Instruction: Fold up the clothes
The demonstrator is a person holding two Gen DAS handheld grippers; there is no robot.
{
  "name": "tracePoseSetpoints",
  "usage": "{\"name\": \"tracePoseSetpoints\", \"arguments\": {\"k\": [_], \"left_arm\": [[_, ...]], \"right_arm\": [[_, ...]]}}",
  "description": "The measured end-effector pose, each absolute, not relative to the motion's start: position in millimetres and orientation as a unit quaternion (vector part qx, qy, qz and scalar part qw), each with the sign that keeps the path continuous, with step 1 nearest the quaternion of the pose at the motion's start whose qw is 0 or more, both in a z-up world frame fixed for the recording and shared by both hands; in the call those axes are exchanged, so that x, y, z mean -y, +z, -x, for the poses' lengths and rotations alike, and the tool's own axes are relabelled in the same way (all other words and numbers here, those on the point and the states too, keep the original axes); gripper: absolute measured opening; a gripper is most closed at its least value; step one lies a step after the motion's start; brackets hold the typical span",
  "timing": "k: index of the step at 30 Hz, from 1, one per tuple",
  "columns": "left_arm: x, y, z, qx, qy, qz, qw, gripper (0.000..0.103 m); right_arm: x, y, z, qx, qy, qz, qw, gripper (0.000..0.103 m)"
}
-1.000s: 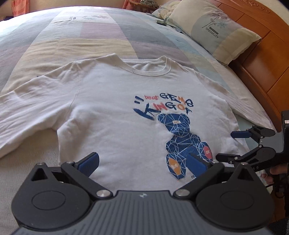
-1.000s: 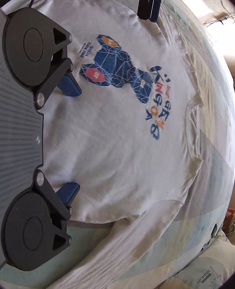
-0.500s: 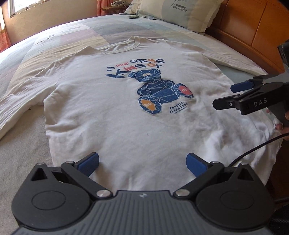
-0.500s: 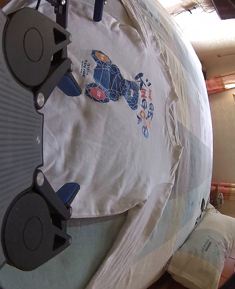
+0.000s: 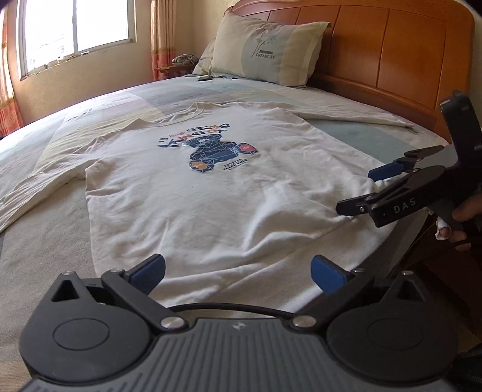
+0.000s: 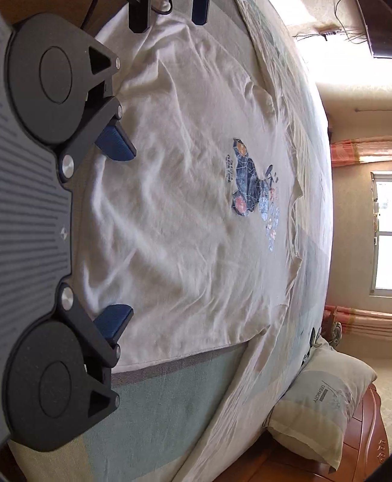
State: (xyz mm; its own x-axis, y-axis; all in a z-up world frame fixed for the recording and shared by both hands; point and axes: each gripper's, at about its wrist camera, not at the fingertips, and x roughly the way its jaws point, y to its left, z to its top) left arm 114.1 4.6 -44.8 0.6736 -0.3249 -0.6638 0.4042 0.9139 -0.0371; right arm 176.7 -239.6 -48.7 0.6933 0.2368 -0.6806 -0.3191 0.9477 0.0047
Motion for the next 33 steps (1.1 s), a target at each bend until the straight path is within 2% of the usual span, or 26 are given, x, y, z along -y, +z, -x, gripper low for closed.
{"name": "tracePoseSetpoints", "arguments": {"k": [6, 12, 14, 17, 20, 23, 29, 33], "left_arm": [[-15, -40, -86, -0.358, -0.197, -0.062, 0.910, 0.102], [-12, -18, -110, -0.306, -0.217, -0.045, 0.926, 0.102], [-9, -26, -124, -0.318, -0.231, -0.022, 0.919, 0.102], [-14, -48, -134, -0.364, -0.216, 0.006, 0.906, 0.101], [-30, -51, -112, -0.358, -0.213, 0.002, 0.909, 0.102], [-35, -39, -106, -0.360, -0.210, -0.020, 0.909, 0.102], [-16, -18, -149, -0.310, -0.262, 0.017, 0.914, 0.102], [-9, -41, -179, -0.347, -0.255, 0.053, 0.901, 0.102]], "right_arm": [[259, -52, -142, -0.354, 0.148, 0.040, 0.922, 0.103], [247, -30, -132, -0.321, 0.195, 0.041, 0.926, 0.103], [237, -28, -140, -0.306, 0.208, 0.046, 0.928, 0.103], [238, -40, -157, -0.331, 0.203, 0.036, 0.921, 0.103], [260, -56, -159, -0.348, 0.175, 0.014, 0.921, 0.103], [284, -48, -154, -0.336, 0.178, -0.029, 0.925, 0.103], [291, -24, -167, -0.295, 0.224, -0.116, 0.922, 0.103], [270, -43, -197, -0.328, 0.241, -0.125, 0.905, 0.103]]}}
